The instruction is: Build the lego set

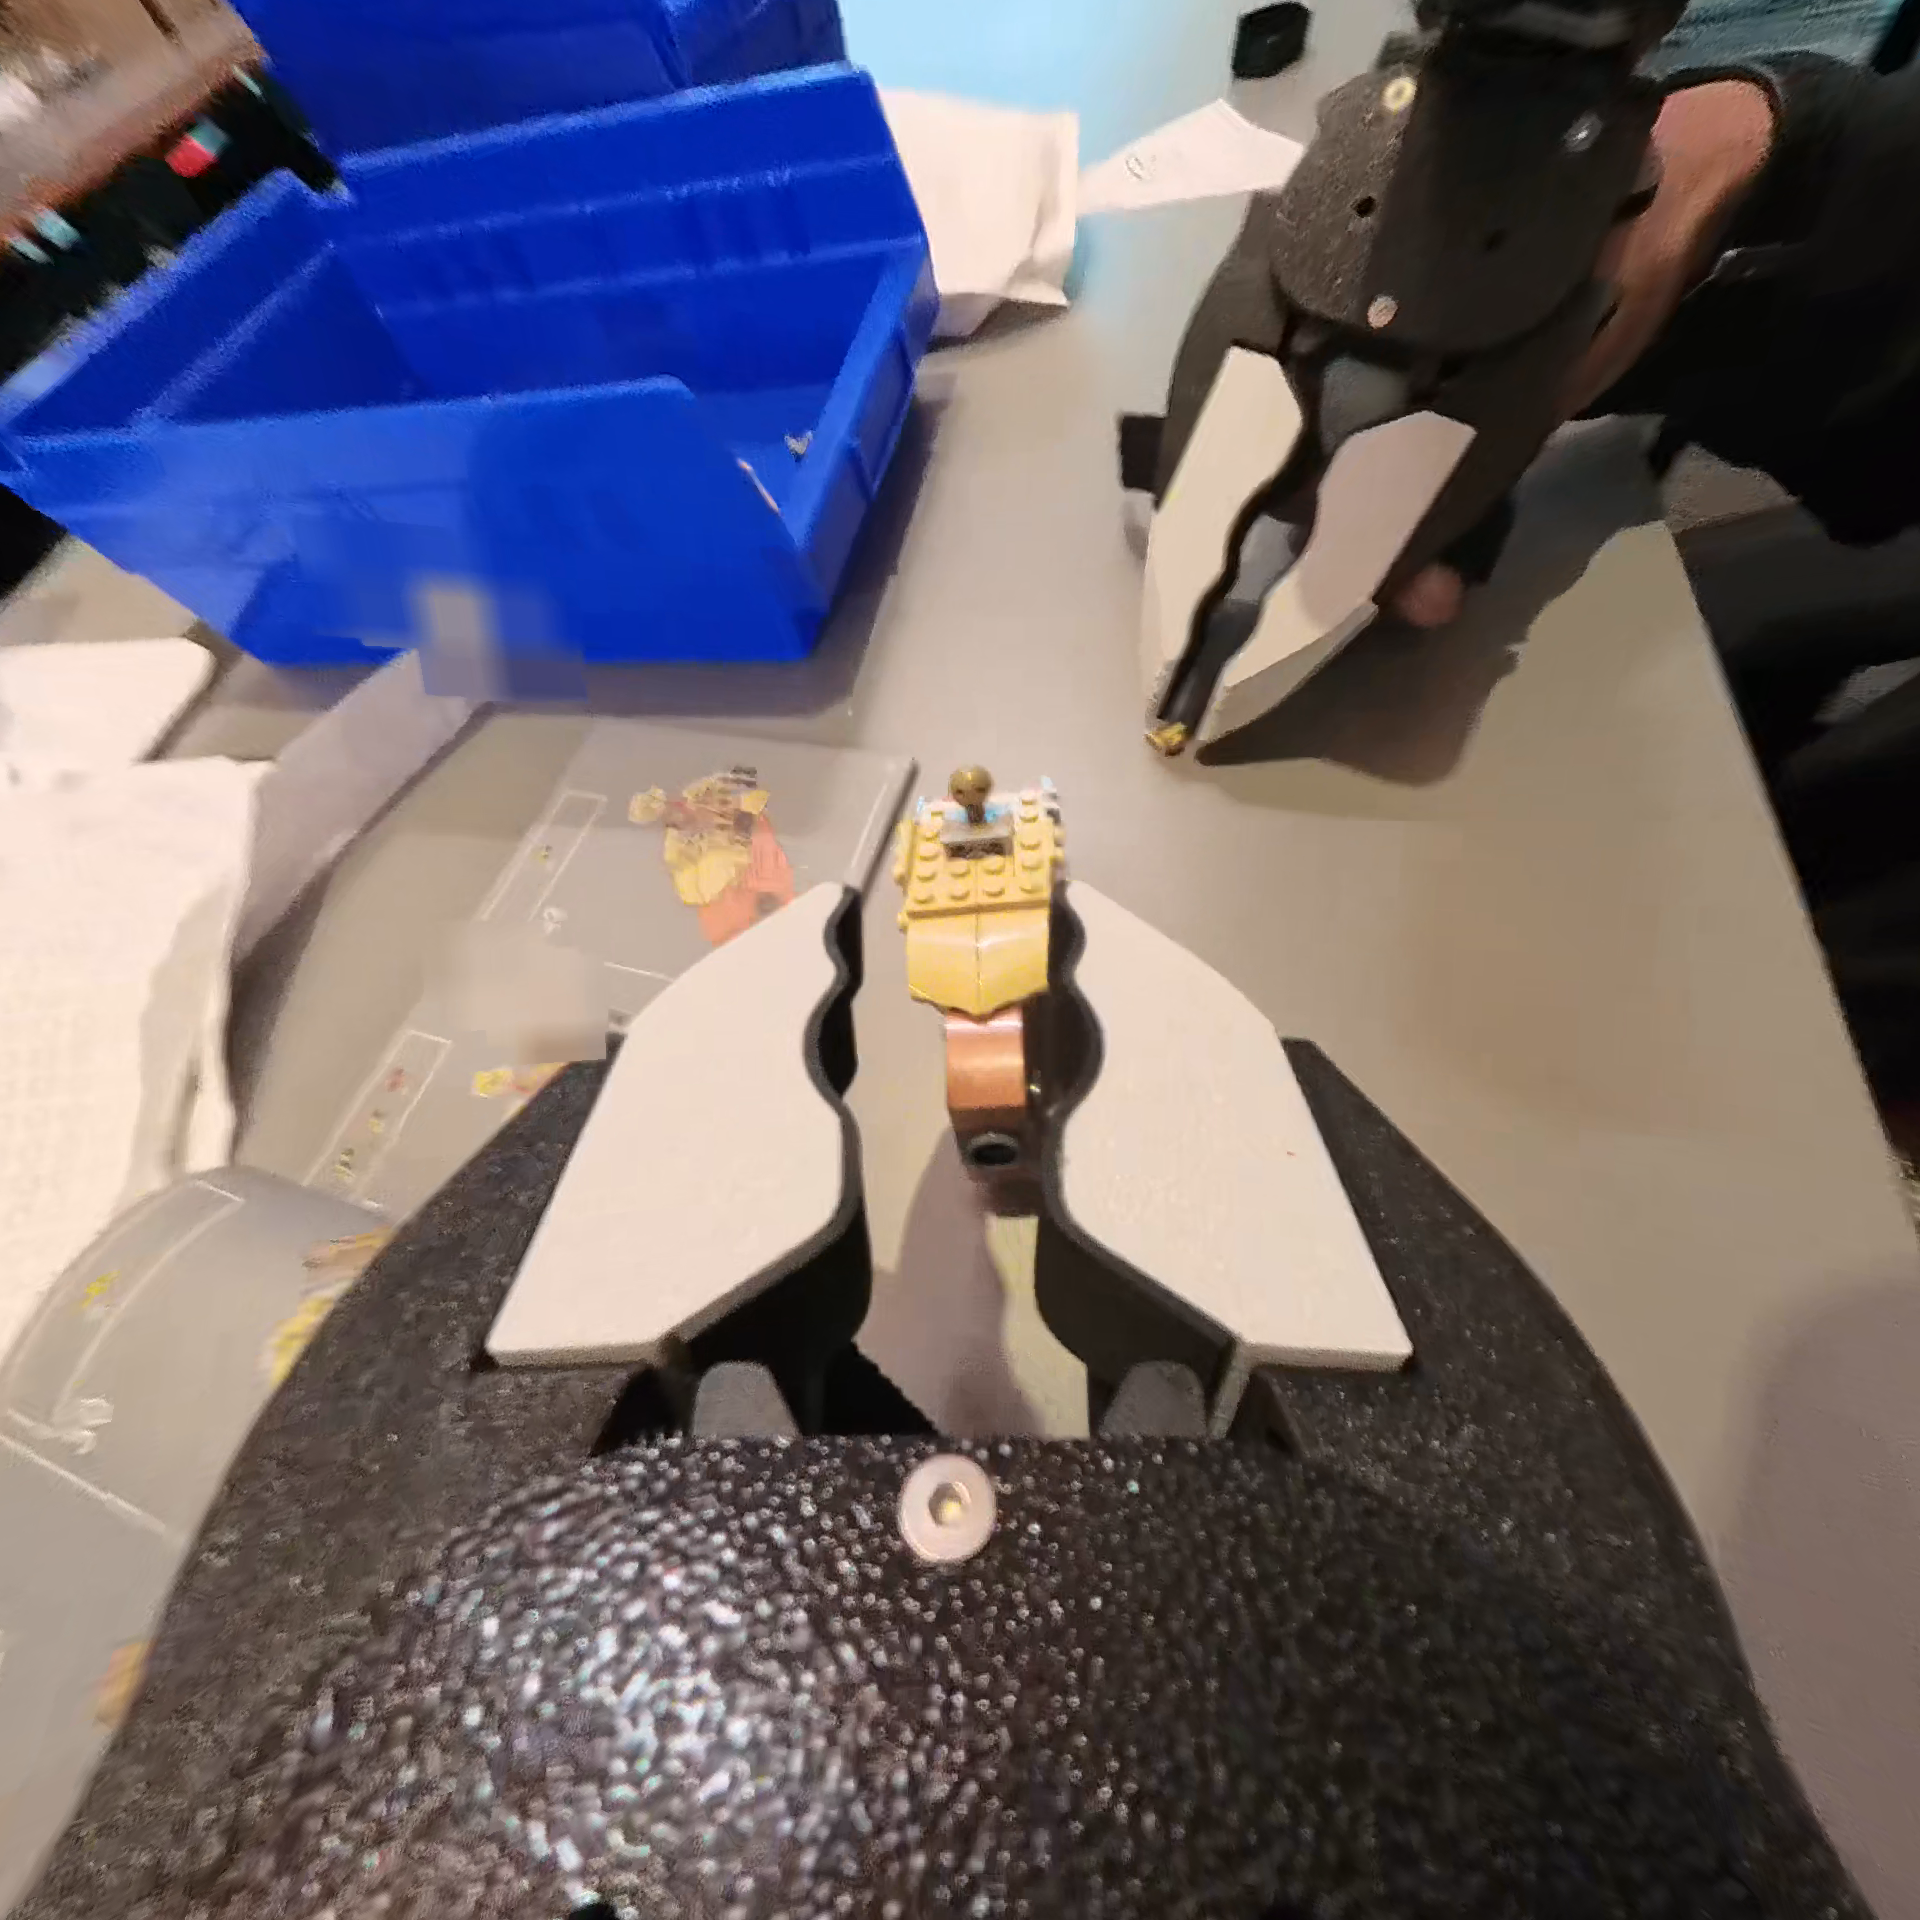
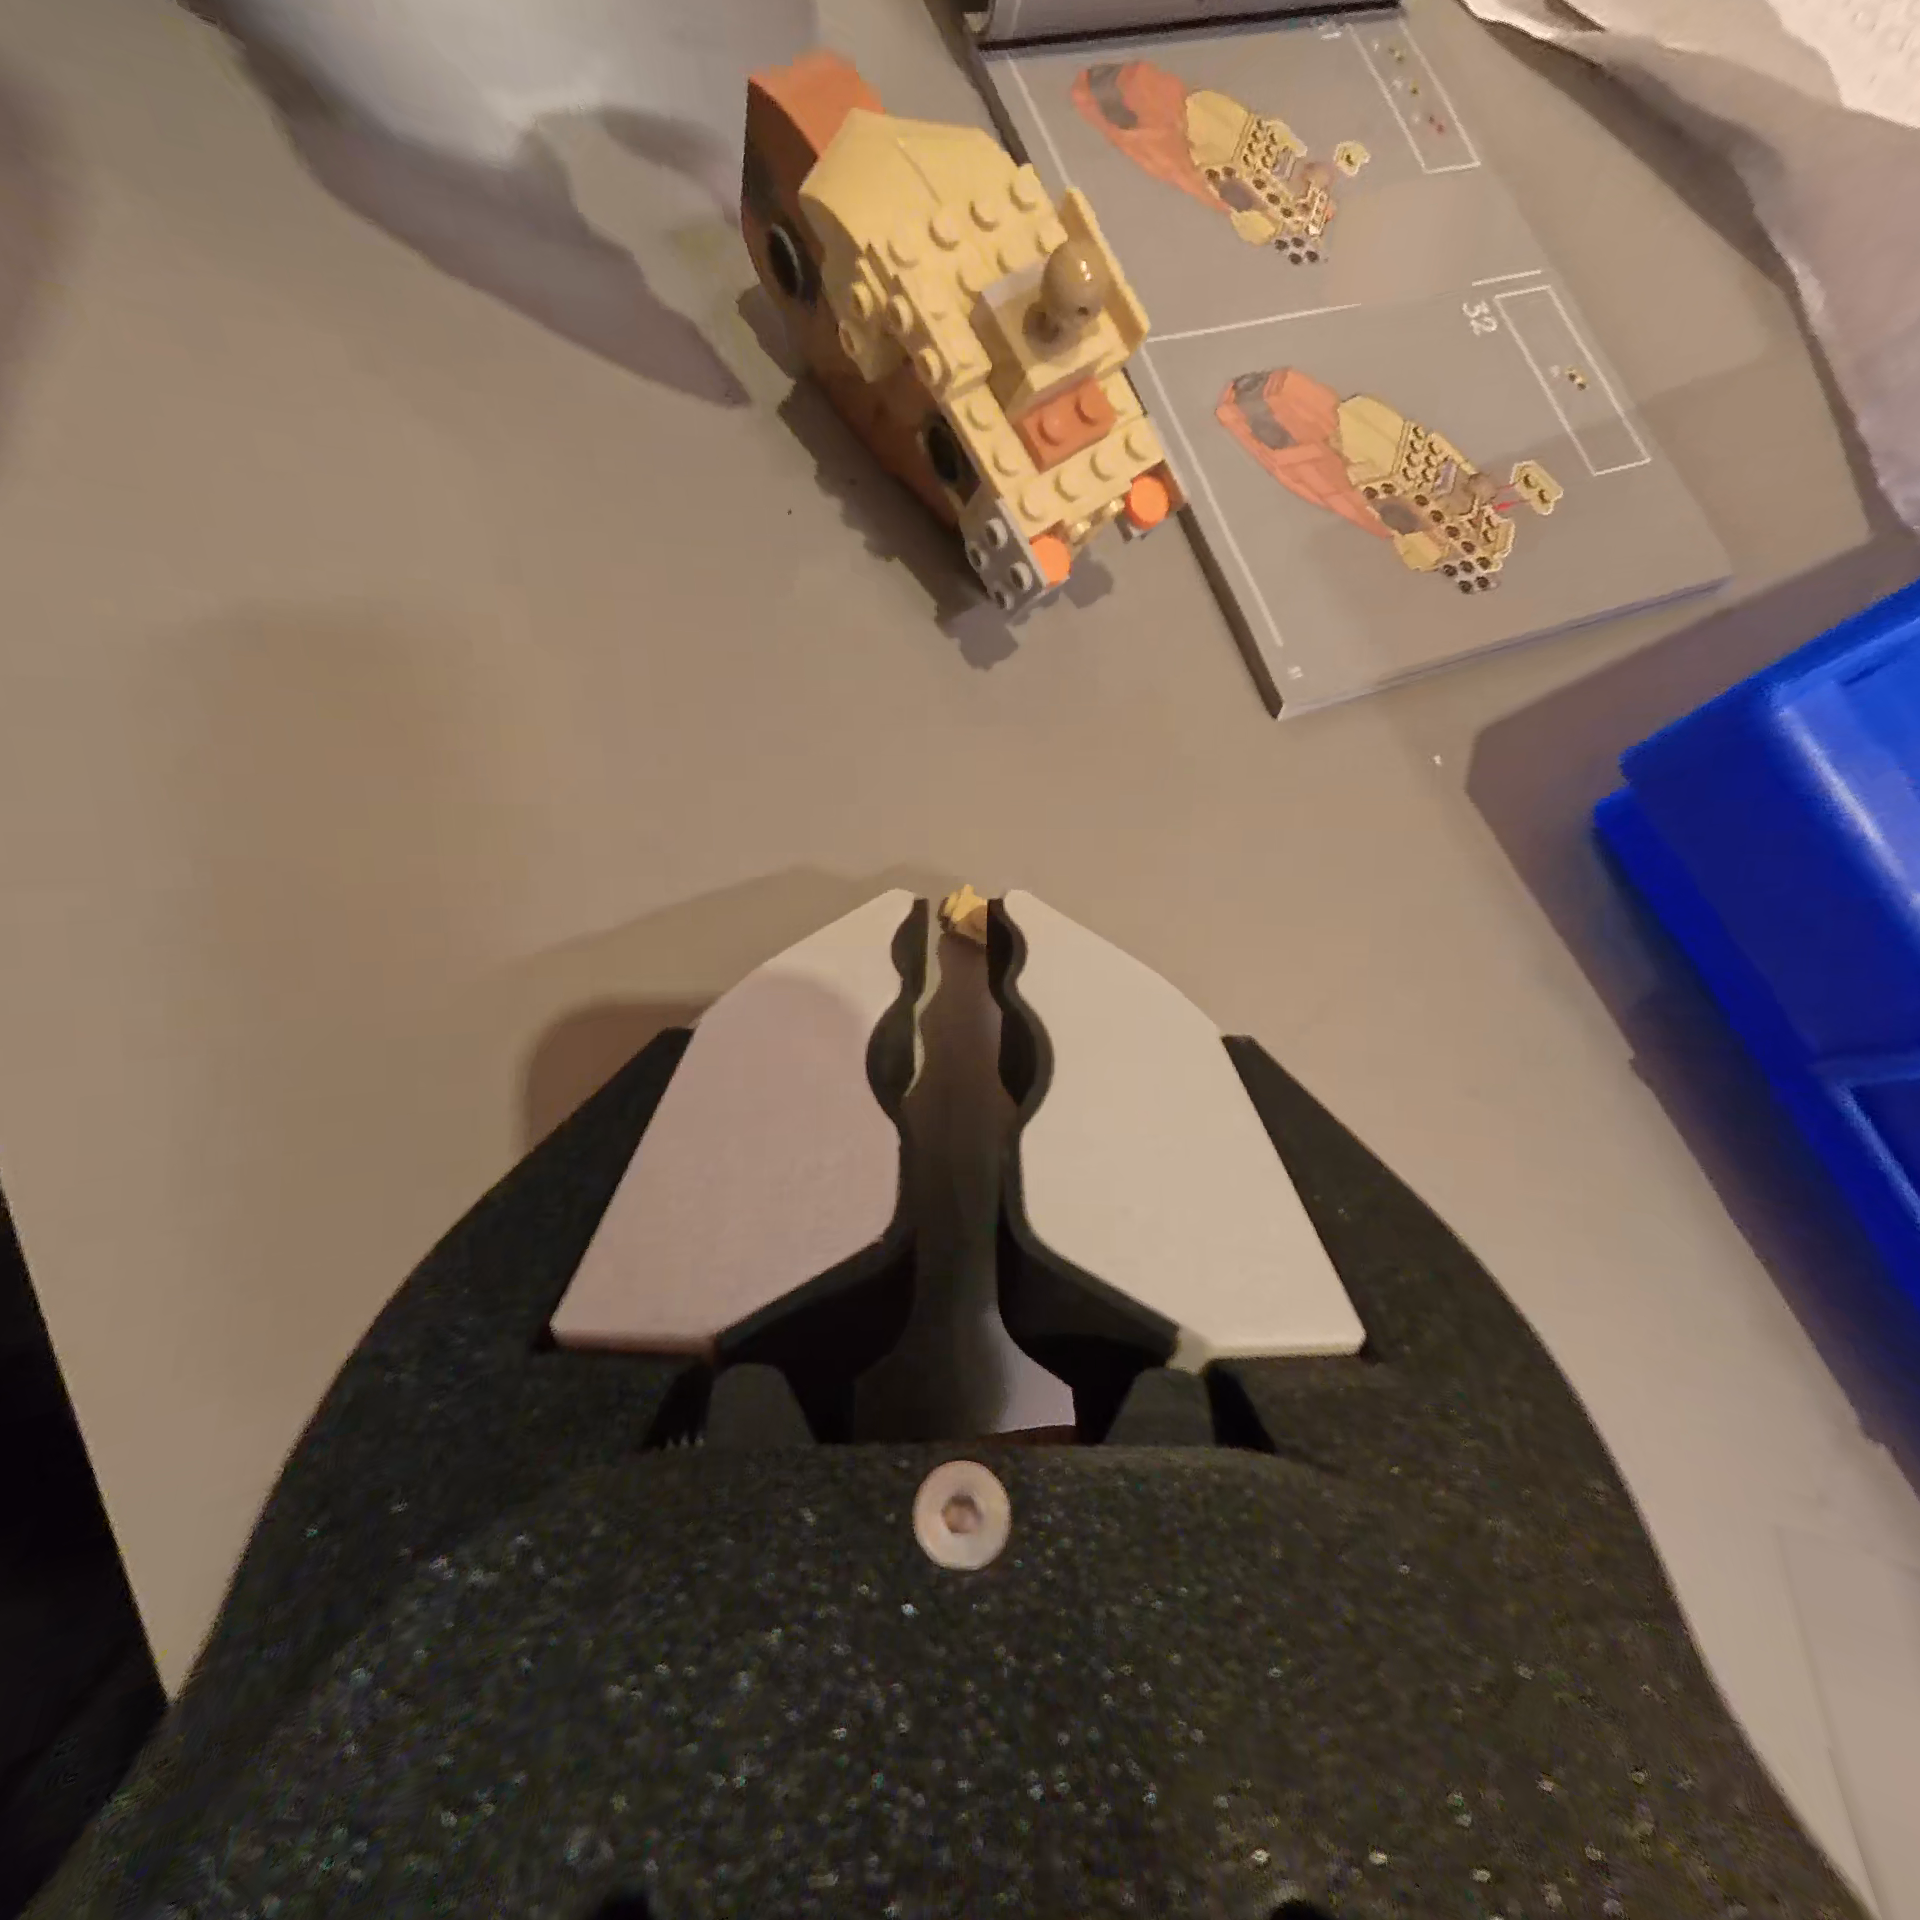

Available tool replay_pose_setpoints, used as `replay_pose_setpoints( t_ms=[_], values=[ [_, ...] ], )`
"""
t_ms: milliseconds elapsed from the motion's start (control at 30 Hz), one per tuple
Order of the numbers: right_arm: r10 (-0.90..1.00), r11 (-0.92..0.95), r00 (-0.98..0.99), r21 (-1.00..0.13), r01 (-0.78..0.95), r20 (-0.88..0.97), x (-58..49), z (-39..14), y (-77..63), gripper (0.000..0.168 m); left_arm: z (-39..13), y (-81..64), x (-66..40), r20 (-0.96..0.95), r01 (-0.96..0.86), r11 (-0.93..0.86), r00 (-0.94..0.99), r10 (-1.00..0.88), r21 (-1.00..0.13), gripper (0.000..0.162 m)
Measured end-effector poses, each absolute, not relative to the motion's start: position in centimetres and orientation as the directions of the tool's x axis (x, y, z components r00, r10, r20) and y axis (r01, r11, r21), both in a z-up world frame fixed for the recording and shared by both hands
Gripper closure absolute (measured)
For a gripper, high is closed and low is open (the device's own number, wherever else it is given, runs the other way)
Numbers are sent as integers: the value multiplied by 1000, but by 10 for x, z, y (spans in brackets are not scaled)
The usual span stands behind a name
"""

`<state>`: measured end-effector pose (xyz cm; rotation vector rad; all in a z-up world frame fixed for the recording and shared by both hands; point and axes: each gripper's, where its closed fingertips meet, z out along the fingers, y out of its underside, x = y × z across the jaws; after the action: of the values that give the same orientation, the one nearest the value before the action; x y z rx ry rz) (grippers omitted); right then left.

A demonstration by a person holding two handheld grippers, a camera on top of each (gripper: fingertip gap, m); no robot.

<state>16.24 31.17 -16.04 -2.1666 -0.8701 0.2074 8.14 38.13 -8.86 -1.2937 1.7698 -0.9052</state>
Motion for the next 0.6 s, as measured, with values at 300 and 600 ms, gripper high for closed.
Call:
replay_pose_setpoints(
  t_ms=[300,600],
  values=[
    [630,-465,760,-707,533,160,164,-162,315,165,-125,381,84,-115,-559,218,-213,-970,-800,115],
    [633,-461,757,-708,535,160,163,-161,316,166,-144,385,87,-142,-620,225,-180,-973,-752,109]
  ],
)
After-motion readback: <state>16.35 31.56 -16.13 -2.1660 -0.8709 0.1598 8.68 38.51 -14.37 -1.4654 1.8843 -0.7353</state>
